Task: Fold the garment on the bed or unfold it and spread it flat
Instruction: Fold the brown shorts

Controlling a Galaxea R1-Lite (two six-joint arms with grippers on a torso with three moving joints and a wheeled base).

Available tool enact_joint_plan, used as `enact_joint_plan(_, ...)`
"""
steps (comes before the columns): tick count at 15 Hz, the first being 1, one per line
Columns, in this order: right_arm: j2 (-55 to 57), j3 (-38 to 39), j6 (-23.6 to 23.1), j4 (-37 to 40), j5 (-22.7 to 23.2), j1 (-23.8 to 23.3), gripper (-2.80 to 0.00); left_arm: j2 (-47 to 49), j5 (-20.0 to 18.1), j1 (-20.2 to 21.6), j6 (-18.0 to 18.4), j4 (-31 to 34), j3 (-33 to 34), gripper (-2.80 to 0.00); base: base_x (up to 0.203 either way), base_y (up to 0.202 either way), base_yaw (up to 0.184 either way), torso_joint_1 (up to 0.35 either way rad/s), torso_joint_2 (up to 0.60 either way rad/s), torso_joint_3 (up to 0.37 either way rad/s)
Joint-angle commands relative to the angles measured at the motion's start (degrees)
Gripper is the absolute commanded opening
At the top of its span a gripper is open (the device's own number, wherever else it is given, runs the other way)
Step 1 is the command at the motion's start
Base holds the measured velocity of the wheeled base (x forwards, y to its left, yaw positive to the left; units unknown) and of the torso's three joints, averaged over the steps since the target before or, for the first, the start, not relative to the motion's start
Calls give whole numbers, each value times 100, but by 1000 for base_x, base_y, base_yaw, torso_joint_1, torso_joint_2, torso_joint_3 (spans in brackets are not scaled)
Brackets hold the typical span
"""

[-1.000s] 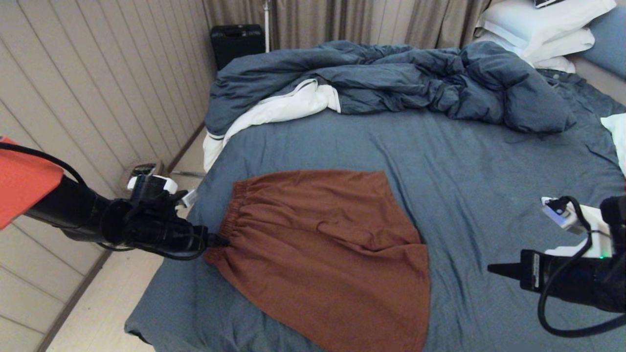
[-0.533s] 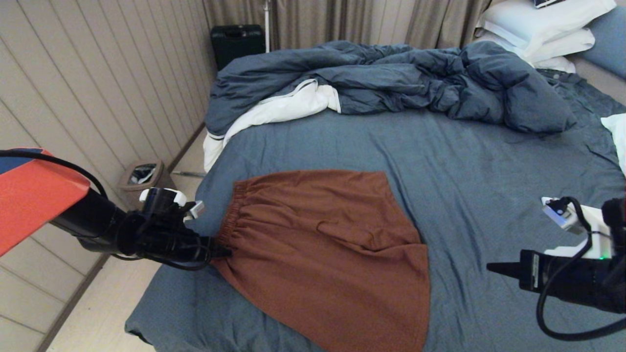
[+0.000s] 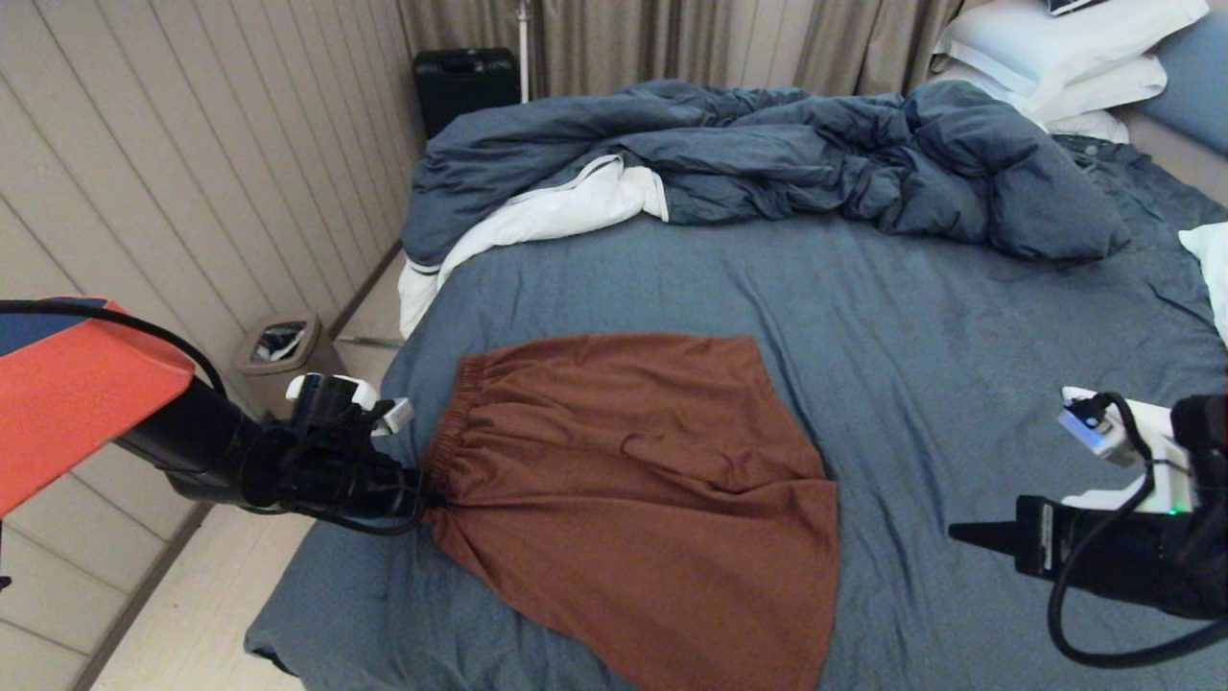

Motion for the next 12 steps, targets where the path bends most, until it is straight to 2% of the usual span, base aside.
enact_joint_plan(1, -92, -49, 65, 242, 13, -7, -280, -47, -6, 8, -14, -102, 33, -280, 0, 0, 0, 0, 0, 0)
enact_joint_plan(2, -122, -108, 101, 455, 11, -17, -280, -61, -13, 6, -18, -131, 77, -280, 0, 0, 0, 0, 0, 0)
enact_joint_plan(5, -157, -405, 97, 2170, 40, -2, -280, -89, -7, 6, -58, -507, 304, -280, 0, 0, 0, 0, 0, 0)
enact_joint_plan(6, -177, -392, 53, 2512, 77, 46, -280, -89, -4, 3, -58, -610, 361, -280, 0, 0, 0, 0, 0, 0)
enact_joint_plan(8, -188, -31, -246, 2488, 196, 207, -280, -157, -12, -56, -95, -690, 451, -280, 0, 0, 0, 0, 0, 0)
enact_joint_plan(10, -147, 425, -1058, 2291, 268, 421, -280, -168, -13, -85, -195, -903, 528, -280, 0, 0, 0, 0, 0, 0)
enact_joint_plan(12, 85, 552, -1248, 2177, 287, 610, -280, -177, -30, -85, -251, -956, 613, -280, 0, 0, 0, 0, 0, 0)
